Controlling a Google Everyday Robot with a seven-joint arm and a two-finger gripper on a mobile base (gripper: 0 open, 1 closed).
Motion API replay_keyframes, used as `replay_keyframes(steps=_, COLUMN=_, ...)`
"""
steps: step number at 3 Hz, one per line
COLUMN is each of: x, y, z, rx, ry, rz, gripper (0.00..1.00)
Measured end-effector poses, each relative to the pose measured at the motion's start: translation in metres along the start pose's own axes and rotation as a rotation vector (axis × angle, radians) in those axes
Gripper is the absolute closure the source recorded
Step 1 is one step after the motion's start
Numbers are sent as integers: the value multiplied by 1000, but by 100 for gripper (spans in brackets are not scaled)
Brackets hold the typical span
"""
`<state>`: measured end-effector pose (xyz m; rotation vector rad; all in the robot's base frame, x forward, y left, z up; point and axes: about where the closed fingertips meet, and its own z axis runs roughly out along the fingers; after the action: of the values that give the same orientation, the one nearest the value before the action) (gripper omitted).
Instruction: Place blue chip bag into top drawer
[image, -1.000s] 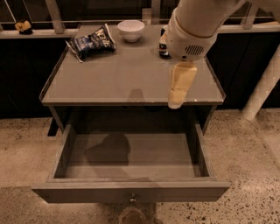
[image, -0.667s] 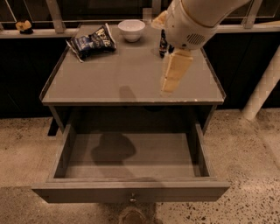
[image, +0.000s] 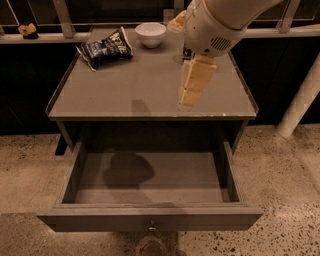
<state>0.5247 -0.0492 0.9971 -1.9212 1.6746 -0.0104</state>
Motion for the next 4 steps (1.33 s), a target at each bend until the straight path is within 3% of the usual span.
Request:
replay_keyframes(steps=1, x=-6, y=-11, z=14, rx=-16, ry=-15, rz=-12, gripper=0)
replay_keyframes(steps=2, x=-40, y=-13, z=36, rx=-99, ry=0, rz=-102, gripper=0)
replay_keyframes(steps=3, x=-40, y=-13, z=36, rx=-99, ry=0, rz=-102, gripper=0)
replay_keyframes(steps=4, x=-36, y=-3, z=49, rx=-121, ry=-56, rz=-110, gripper=0)
